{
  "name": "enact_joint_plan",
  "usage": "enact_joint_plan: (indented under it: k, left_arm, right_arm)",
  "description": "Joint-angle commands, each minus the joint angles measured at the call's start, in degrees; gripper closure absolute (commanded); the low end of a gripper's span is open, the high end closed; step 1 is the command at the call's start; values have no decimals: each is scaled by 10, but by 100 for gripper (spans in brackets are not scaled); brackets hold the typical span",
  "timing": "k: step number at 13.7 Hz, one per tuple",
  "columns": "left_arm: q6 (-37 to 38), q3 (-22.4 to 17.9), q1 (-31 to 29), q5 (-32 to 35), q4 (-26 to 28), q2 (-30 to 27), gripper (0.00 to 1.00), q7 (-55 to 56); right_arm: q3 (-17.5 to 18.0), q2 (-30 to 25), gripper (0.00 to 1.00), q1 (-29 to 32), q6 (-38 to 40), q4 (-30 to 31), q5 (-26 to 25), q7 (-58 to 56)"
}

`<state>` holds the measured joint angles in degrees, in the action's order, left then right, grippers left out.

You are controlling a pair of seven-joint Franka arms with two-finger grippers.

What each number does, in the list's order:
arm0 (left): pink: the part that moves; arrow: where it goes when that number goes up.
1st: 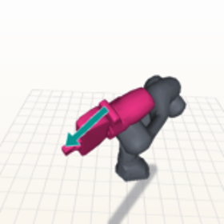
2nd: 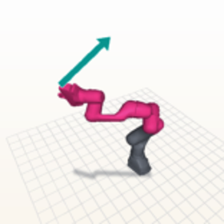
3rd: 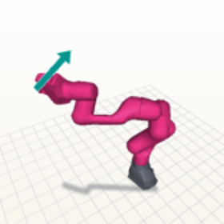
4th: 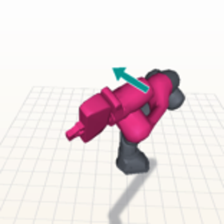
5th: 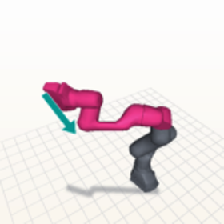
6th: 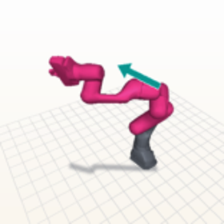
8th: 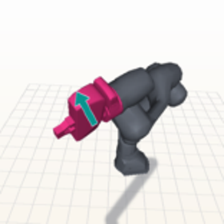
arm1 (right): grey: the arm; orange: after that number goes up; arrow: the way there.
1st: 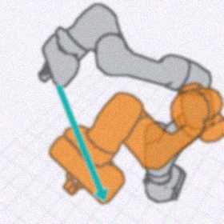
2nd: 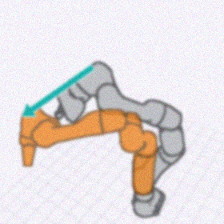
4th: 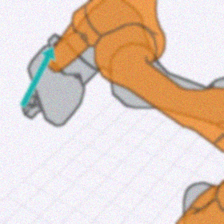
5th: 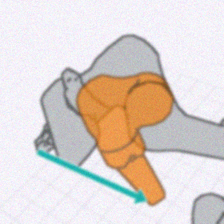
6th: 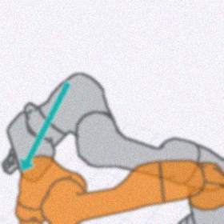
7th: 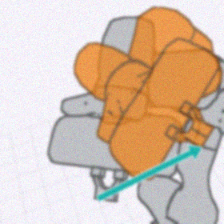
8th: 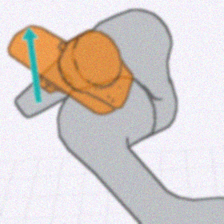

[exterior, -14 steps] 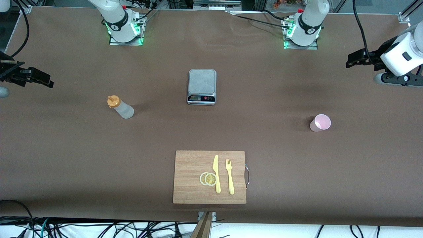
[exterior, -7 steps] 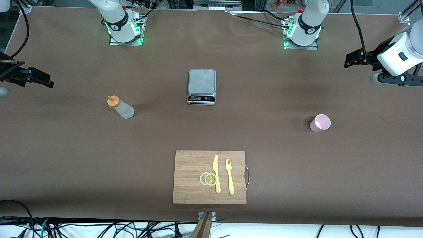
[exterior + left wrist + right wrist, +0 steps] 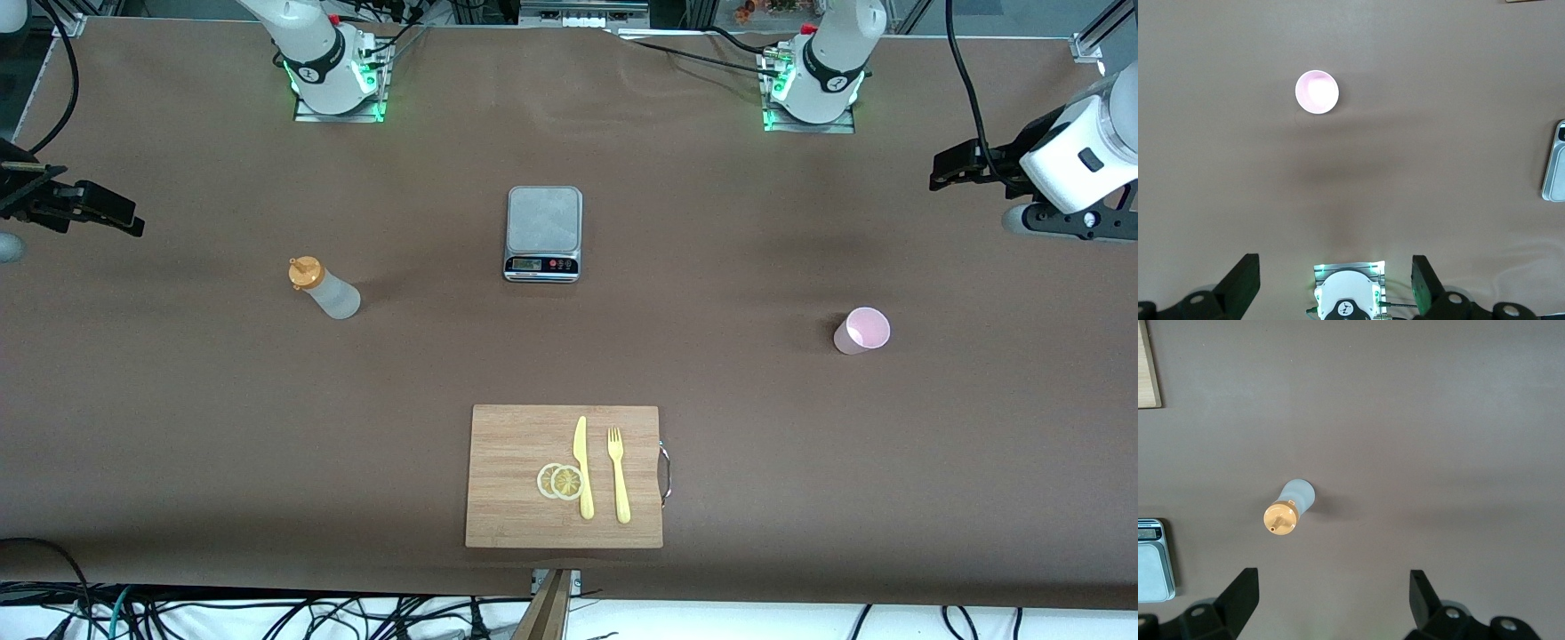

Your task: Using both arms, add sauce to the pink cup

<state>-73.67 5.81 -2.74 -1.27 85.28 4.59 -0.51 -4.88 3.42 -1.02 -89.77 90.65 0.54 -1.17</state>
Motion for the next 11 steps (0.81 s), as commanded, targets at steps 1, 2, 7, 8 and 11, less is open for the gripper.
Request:
enact_joint_plan:
  k: [1, 2, 7, 8, 11]
  left_arm:
    - [4, -2, -2, 14, -22, 28, 0, 1]
    - [4, -3, -2, 14, -22, 35, 0, 1]
    - [-21, -5, -10, 14, -22, 61, 0, 1]
    - [-36, -6, -10, 14, -20, 68, 0, 1]
    - [-45, -8, -20, 15, -21, 98, 0, -2]
  right_arm:
    - [3, -3, 0, 5, 1, -2, -2, -10]
    - [4, -3, 0, 5, 1, -2, -1, -10]
    - [3, -3, 0, 5, 1, -2, -1, -11]
    - [4, -3, 0, 5, 1, -2, -1, -11]
    - [3, -3, 0, 5, 1, -2, -2, -11]
